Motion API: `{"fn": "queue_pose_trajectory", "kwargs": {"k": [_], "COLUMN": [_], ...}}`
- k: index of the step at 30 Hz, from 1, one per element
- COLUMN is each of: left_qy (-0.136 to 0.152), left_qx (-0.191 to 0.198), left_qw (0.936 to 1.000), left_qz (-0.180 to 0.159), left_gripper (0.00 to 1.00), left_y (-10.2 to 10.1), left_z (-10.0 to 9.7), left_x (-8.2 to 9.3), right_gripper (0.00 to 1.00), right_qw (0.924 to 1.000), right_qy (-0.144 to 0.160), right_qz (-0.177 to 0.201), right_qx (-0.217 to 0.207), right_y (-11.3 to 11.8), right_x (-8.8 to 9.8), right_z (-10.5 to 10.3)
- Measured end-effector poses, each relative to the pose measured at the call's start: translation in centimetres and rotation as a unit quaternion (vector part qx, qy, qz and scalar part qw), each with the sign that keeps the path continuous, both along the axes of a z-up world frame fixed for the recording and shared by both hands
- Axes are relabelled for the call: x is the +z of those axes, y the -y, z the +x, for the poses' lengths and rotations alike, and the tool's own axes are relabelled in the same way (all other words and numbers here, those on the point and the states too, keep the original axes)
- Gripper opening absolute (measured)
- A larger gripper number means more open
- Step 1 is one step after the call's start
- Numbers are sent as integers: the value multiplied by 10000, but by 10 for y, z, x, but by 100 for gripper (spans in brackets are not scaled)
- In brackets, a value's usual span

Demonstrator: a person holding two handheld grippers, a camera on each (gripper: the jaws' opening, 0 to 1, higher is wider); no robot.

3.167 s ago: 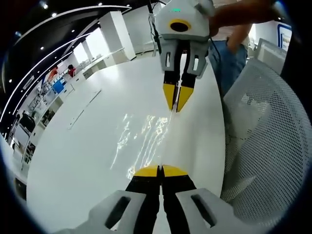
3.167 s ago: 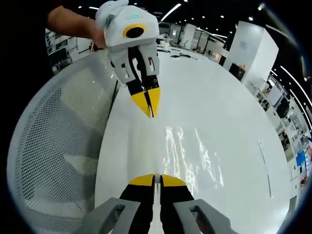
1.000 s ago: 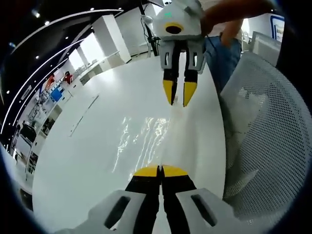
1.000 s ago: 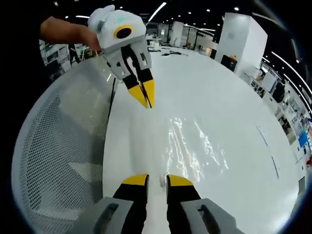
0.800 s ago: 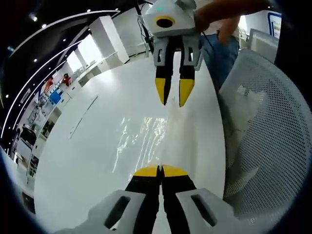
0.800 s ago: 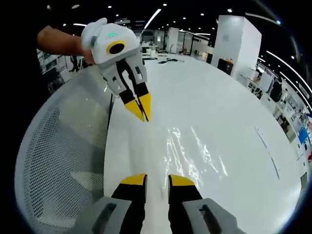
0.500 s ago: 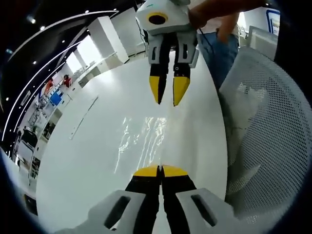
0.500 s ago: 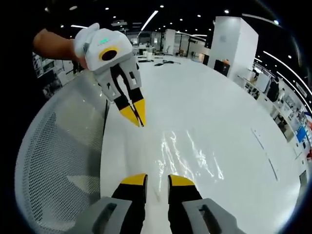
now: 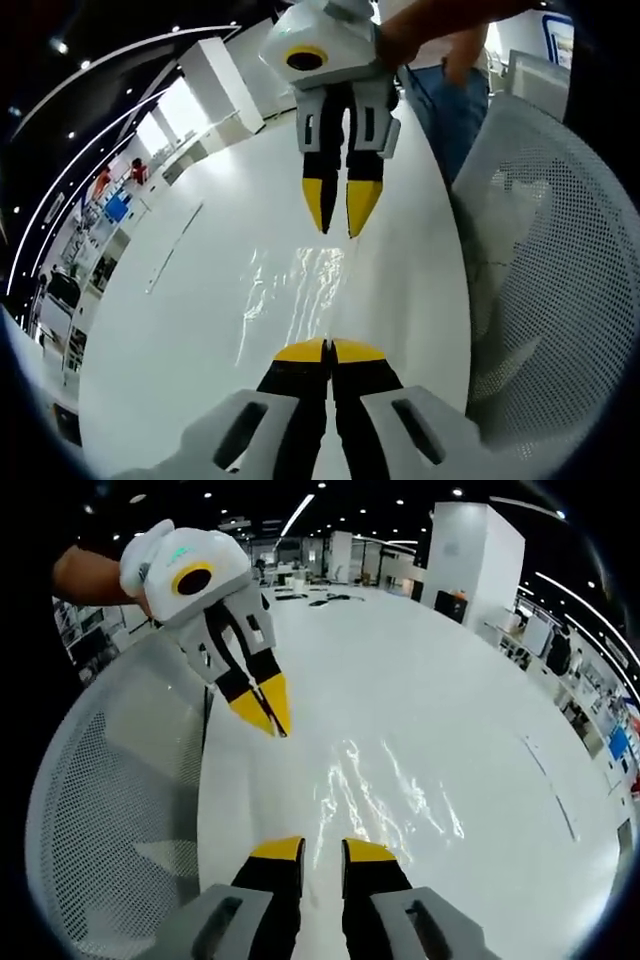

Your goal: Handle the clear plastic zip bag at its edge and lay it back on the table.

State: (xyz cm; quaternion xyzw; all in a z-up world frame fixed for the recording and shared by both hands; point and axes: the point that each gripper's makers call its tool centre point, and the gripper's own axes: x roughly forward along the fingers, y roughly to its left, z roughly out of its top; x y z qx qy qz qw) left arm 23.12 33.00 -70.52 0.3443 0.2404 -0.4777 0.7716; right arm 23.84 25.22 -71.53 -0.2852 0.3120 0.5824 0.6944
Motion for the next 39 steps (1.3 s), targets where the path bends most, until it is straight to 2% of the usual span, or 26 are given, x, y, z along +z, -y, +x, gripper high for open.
{"fn": "queue_pose_trajectory", "kwargs": {"k": [1, 3, 6, 12, 15, 16, 19, 23, 26, 34, 39], "left_qy": [7, -16, -19, -13, 1, 7, 0, -89, -41, -80, 83], "left_qx": [5, 43, -1, -89, -114, -125, -166, -172, -165, -73, -151], "left_qw": [10000, 9999, 10000, 9999, 9998, 9998, 9998, 9997, 9998, 9999, 9998], "left_qz": [-17, -96, -90, -97, -159, -168, -143, -160, -82, -110, 28], "left_gripper": [0, 0, 0, 0, 0, 0, 0, 0, 0, 9, 14], "left_y": [1, 4, 8, 10, 13, 13, 14, 15, 13, 13, 10], "left_z": [0, 0, -2, -4, -4, -4, -6, -8, -7, -7, -7], "left_x": [0, 0, -1, -2, 0, 0, 0, -2, -4, -1, -1], "right_gripper": [10, 10, 10, 8, 3, 0, 0, 0, 0, 0, 0], "right_qw": [10000, 9997, 9997, 9988, 9984, 9984, 9987, 9983, 9978, 9972, 9961], "right_qy": [-8, -222, -238, -487, -558, -549, -454, -518, -536, -553, -652], "right_qz": [5, 41, -21, -47, -110, -136, -183, -284, -384, -481, -509], "right_qx": [17, 14, 51, 40, 34, 59, 124, 8, -55, -128, -310], "right_y": [-1, -4, -5, -6, -5, -5, -5, -4, -5, -8, -12], "right_x": [0, -4, -10, -15, -18, -19, -18, -18, -17, -19, -20], "right_z": [-1, -7, -9, -18, -20, -20, -20, -18, -17, -14, -10]}}
